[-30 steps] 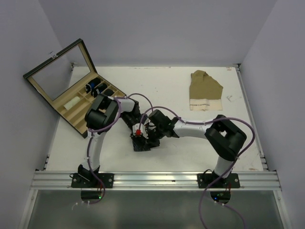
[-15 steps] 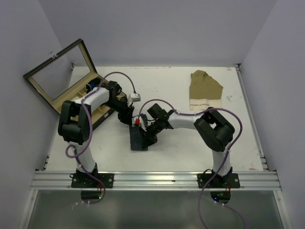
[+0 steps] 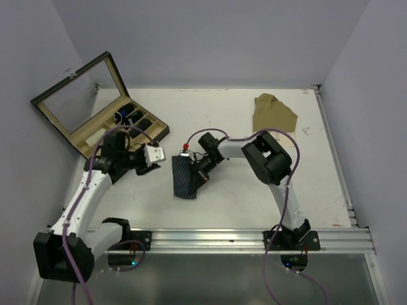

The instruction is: Roll the underwear

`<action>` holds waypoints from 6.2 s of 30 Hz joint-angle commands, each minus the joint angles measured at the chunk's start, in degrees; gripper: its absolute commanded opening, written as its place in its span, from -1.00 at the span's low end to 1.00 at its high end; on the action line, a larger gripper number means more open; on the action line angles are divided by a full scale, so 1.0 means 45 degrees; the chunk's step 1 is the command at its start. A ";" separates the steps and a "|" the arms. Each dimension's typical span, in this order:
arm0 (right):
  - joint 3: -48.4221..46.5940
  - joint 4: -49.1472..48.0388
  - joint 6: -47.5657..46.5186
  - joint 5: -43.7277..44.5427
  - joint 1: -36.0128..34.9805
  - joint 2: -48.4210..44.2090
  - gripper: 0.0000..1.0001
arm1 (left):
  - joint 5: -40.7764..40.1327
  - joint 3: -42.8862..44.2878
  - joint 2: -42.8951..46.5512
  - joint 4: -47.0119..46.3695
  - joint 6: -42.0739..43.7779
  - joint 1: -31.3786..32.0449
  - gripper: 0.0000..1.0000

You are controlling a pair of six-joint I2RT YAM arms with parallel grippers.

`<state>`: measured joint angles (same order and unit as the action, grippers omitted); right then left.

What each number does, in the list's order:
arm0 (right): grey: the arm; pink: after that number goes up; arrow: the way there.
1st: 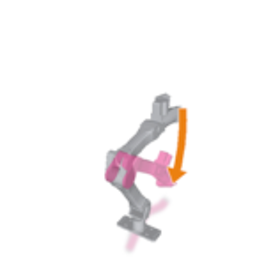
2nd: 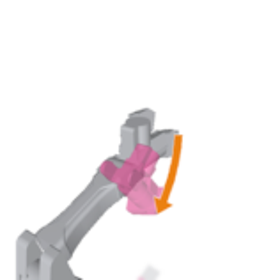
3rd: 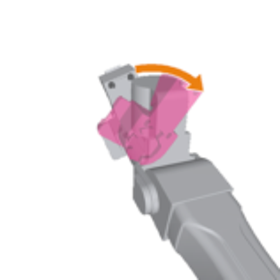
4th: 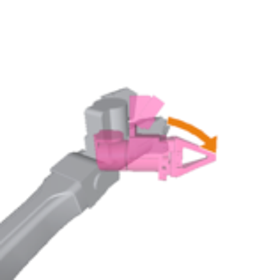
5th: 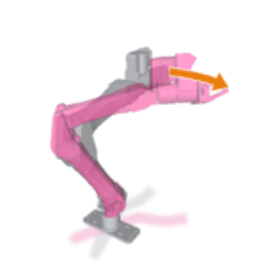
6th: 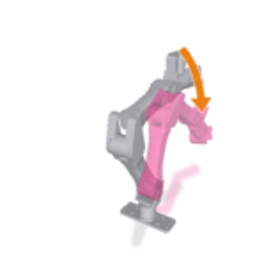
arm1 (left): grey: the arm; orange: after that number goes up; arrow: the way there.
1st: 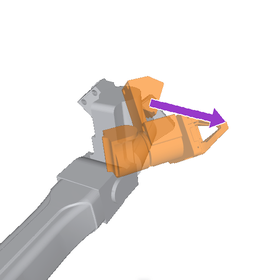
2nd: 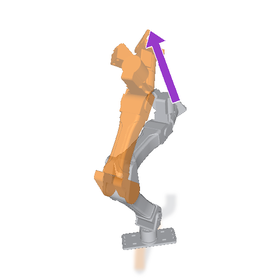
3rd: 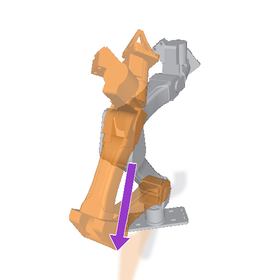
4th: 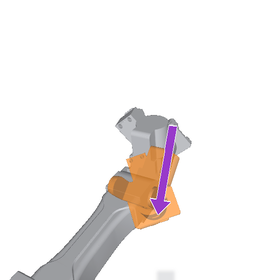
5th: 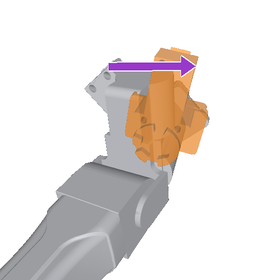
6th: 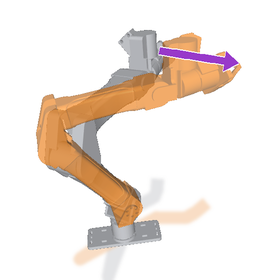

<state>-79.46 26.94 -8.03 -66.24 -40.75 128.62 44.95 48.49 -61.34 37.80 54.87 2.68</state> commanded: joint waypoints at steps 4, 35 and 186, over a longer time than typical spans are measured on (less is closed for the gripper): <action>-0.0192 0.0750 0.0594 0.2532 0.0150 0.2159 -1.00 | -0.2933 -0.3331 0.1794 -0.2710 0.1089 0.4164 -0.14; -0.0702 0.1377 0.0945 0.3215 0.0150 0.2669 -1.00 | -0.6923 -0.5503 -0.1427 -0.6468 -0.0005 0.9737 -0.39; -0.0193 0.0225 0.0868 0.4031 0.1945 -0.1702 0.27 | -0.3275 -0.3199 -0.4529 -0.1372 -0.0458 0.8722 -1.00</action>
<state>-80.77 34.15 -3.14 -66.46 -38.04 127.04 26.11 33.71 -76.40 19.70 49.56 42.72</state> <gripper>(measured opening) 0.620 0.116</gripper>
